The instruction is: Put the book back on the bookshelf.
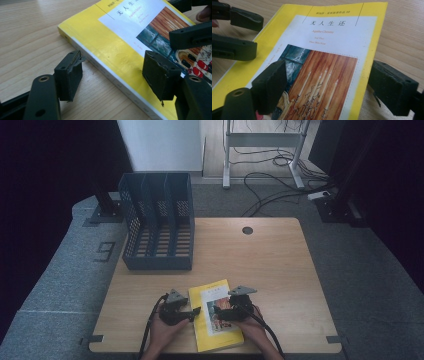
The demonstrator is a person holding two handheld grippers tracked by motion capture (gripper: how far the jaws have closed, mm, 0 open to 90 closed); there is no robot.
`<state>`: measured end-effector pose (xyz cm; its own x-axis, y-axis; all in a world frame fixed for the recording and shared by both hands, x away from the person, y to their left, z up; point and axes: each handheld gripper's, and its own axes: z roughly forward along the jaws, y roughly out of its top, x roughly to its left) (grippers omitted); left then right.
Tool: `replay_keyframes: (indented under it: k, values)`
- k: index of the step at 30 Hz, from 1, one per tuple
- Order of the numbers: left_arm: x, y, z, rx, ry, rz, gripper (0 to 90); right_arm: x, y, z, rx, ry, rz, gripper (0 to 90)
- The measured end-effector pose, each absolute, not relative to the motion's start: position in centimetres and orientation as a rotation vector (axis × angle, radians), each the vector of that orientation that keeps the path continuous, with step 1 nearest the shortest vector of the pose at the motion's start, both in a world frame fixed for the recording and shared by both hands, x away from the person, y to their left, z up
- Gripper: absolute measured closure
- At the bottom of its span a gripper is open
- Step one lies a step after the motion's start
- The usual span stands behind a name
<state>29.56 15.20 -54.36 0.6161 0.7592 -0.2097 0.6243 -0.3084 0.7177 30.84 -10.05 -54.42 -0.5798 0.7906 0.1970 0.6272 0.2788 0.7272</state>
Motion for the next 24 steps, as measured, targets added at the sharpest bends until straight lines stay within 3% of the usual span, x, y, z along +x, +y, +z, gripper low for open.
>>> replay_keyframes:
  k: [24]
  values:
    - [30.0,14.6,-54.2,2.06,1.115,0.191,26.3,30.8,-10.0,-54.1,1.317,2.333,1.185,21.7]
